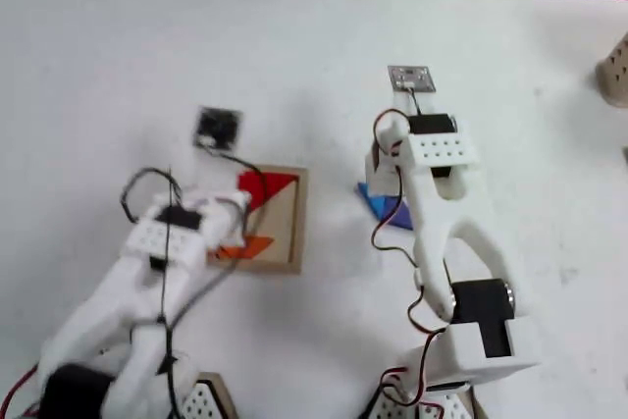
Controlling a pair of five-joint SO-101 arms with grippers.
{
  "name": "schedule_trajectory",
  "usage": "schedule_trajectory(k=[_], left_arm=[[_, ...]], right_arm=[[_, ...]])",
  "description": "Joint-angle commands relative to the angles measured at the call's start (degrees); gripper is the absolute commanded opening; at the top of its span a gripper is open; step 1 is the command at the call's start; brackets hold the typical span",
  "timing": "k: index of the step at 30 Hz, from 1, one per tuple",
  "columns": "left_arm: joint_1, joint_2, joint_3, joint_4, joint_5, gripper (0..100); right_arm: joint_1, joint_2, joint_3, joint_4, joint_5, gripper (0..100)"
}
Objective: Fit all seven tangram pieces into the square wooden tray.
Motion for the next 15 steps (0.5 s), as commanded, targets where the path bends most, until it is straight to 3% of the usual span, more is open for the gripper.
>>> schedule_trajectory(k=[1, 6, 15], left_arm=[[8.6, -12.8, 6.5, -0.3, -3.6, 2], [15.5, -22.9, 14.1, 1.1, -4.8, 2], [17.5, -15.4, 11.3, 5.1, -3.0, 2]], right_arm=[[0.5, -2.2, -2.3, -0.3, -0.1, 2.5], [0.5, -2.2, -2.3, -0.2, -0.1, 2.5], [0.5, -2.1, -2.3, -0.3, -0.1, 2.5]])
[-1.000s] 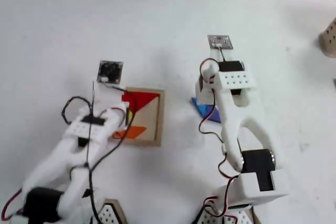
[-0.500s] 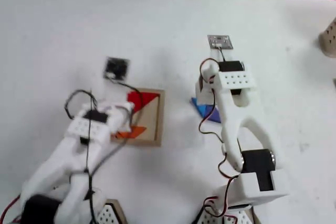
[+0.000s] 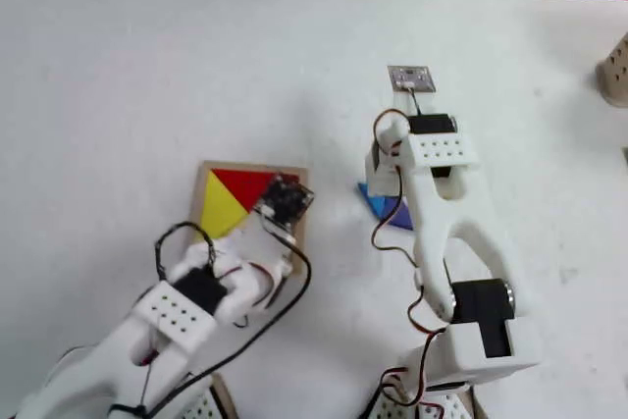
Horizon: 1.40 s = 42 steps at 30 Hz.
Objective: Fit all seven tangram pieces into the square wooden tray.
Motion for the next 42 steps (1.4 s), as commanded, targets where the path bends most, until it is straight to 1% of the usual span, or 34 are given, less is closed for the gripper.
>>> schedule_trajectory(k=[1, 7, 10, 21, 24, 31, 34, 36, 37, 39, 42], left_arm=[[-0.3, 5.0, -3.7, 0.2, 1.5, 2], [-2.8, 17.1, -8.9, -2.1, 1.6, 2], [-4.3, 19.9, -11.2, -1.8, 1.7, 2], [-11.3, 20.1, -11.4, -1.8, 1.6, 2], [-11.6, 20.1, -11.4, -1.6, 1.4, 2], [-11.1, 16.9, -12.6, 4.8, 1.1, 2], [-11.1, 13.4, -12.4, 6.8, -1.9, 2], [-11.1, 11.0, -11.3, 5.8, -3.0, 2], [-11.1, 9.9, -11.0, 4.7, -2.4, 2], [-11.1, 8.2, -10.2, 1.2, 0.2, 2], [-11.1, 7.6, -8.4, -8.0, 6.2, 2]], right_arm=[[0.5, -2.1, -2.3, -0.3, -0.2, 2.5], [0.5, -2.1, -1.8, -0.4, -0.2, 2.5], [0.5, -2.1, -1.6, -0.5, -0.2, 2.5], [0.5, -2.2, -1.7, -0.5, -0.2, 2.5], [0.5, -2.2, -1.7, -0.5, -0.2, 2.5], [0.5, -2.2, -1.8, -0.5, 0.8, 2.5], [0.5, -2.2, -1.7, -0.9, 1.1, 2.5], [0.5, -2.2, -1.6, -1.2, 1.1, 2.5], [0.5, -2.2, -1.5, -1.2, 1.1, 2.5], [0.4, -2.2, -1.5, -1.2, 1.1, 2.5], [-0.7, -2.2, -1.4, -1.1, 1.1, 2.5]])
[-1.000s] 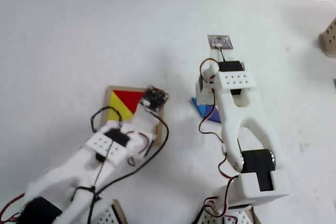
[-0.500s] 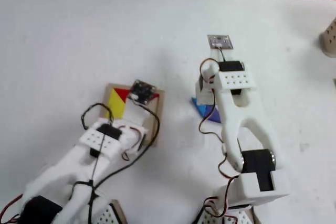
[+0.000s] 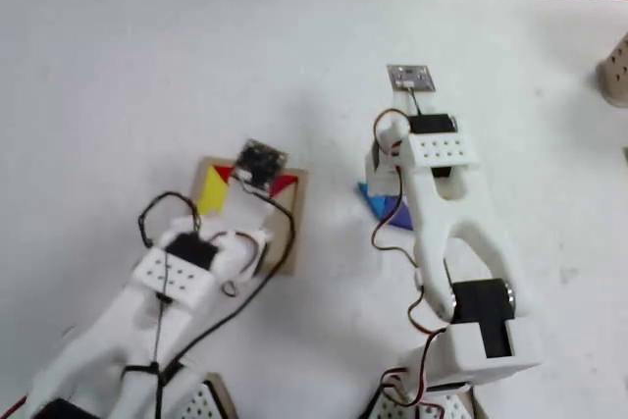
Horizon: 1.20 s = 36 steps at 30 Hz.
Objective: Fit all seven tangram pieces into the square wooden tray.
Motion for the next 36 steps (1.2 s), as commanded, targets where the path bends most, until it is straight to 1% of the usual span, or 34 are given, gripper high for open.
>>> schedule_trajectory(k=[1, 3, 5, 9, 13, 15, 19, 22, 24, 30, 33, 36], left_arm=[[-0.3, -2.0, 1.2, -11.5, 6.5, 2], [-0.3, -1.9, 3.4, -18.4, 9.3, 2], [-0.3, -1.9, 5.0, -22.5, 11.1, 2], [-0.5, -1.9, 6.4, -23.6, 11.3, 2], [-0.4, -1.5, 6.9, -20.7, 11.3, 2], [-0.3, 0.8, 5.6, -19.2, 11.3, 2], [-1.4, 10.3, -1.2, -14.0, 11.3, 2], [-2.7, 17.4, -5.7, -13.3, 11.3, 2], [-3.0, 19.3, -7.0, -12.9, 11.3, 2], [-3.1, 18.5, -7.4, -7.3, 10.8, 2], [-3.1, 15.7, -6.9, -3.8, 6.2, 2], [-4.7, 13.8, -6.9, -2.1, 4.4, 2]], right_arm=[[-1.1, -2.2, -1.3, -0.7, 0.5, 2.5], [-1.3, -2.2, -1.3, -0.7, 0.5, 2.5], [-1.2, -2.2, -1.3, -0.7, 0.5, 2.5], [-1.3, -2.1, -1.3, -0.7, 0.4, 2.5], [-1.3, -2.1, -0.7, -0.8, 0.4, 2.5], [-1.3, -2.1, -0.5, -0.9, 0.4, 2.5], [-1.3, -2.1, -0.5, -0.9, 0.4, 2.5], [-1.3, -2.2, -0.5, -0.9, 0.4, 2.5], [-1.3, -2.2, -0.5, -0.9, 0.4, 2.5], [-1.3, -2.2, -0.5, -0.9, 0.6, 2.5], [-1.3, -2.2, -0.5, -0.9, 0.8, 2.5], [-1.3, -2.2, -0.6, -0.9, 0.8, 2.5]])
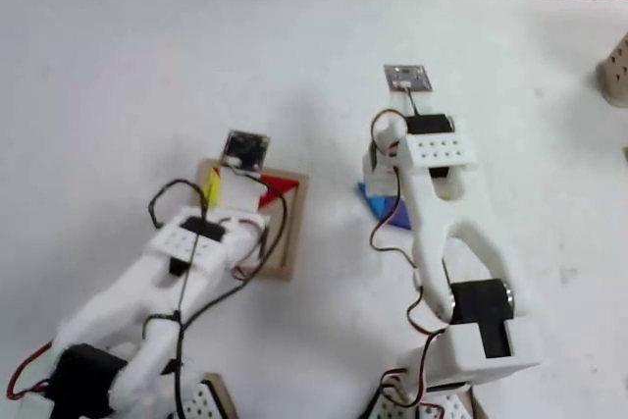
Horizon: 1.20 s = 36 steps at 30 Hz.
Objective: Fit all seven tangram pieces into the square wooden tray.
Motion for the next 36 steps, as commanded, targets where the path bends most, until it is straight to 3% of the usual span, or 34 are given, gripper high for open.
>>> schedule_trajectory(k=[1, 12, 20, 24, 30, 36], left_arm=[[-2.9, -2.9, -1.7, 1.8, -1.7, 2], [-8.8, -12.3, -1.7, 0.2, -2.1, 2], [-17.5, -16.6, -1.6, -2.6, -2.1, 2], [-18.4, -15.3, -1.6, -4.5, -2.0, 4], [-18.4, -10.2, -2.2, -5.4, -1.5, 16], [-20.0, 0.7, -8.4, -6.4, -1.6, 9]], right_arm=[[-0.7, -2.2, -0.7, -0.9, 0.8, 2.5], [-0.2, -4.1, -0.9, 1.5, 0.9, 2.8], [4.4, -7.1, -1.0, 5.0, 0.9, 13.2], [7.2, -7.6, -0.6, 7.4, 1.0, 13.8], [7.6, -6.1, 1.7, 8.2, 3.6, 13.8], [13.3, -6.0, 1.3, 8.2, 4.8, 13.8]])
